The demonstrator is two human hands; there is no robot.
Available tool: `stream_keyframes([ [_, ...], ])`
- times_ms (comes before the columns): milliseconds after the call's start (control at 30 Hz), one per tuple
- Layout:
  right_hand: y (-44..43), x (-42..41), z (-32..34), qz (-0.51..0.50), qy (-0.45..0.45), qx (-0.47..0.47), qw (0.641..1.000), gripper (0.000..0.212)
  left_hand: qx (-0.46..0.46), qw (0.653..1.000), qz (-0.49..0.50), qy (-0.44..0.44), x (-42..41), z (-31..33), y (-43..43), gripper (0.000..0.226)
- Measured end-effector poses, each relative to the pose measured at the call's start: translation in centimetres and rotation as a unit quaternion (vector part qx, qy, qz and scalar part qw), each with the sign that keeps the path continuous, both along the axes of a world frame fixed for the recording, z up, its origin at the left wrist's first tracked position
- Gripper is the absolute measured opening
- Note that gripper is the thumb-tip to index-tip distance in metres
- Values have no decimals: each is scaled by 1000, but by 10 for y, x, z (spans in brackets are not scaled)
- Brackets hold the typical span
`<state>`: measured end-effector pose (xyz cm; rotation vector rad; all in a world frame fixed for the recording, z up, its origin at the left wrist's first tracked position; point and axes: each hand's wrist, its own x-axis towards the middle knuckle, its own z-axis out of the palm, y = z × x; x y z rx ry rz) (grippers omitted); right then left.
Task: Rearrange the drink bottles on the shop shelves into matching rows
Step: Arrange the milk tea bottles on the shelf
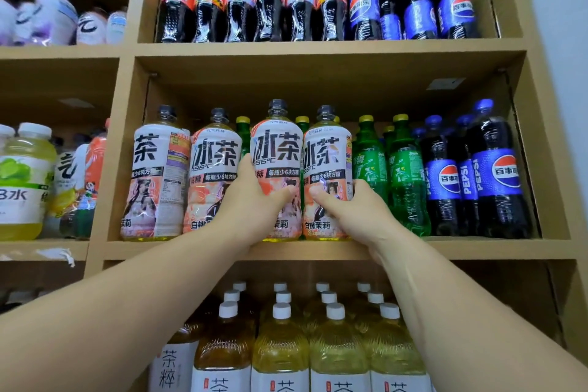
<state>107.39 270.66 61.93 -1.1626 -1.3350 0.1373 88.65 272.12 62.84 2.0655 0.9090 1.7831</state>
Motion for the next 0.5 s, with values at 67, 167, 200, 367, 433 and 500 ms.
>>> stream_keyframes([
  [67, 1, -1, 4, 4, 10, -2, 1000, 86, -2, 1000, -21, -21, -4, 0, -9, 53],
  [167, 5, 0, 9, 14, 22, -10, 1000, 88, 6, 998, -56, -29, -13, 2, -24, 54],
  [200, 7, 1, 9, 16, 22, -10, 1000, 88, 12, 998, -60, -31, -17, 4, -30, 55],
  [367, -3, -4, 11, 29, 28, -10, 999, 68, 30, 995, -67, -62, -50, 11, -65, 57],
  [433, -10, -10, 10, 30, 26, 7, 999, 48, 23, 994, -76, -74, -70, 10, -74, 59],
  [500, -20, -21, 8, 32, 31, 29, 999, 49, 17, 994, -79, -75, -93, 5, -79, 61],
])
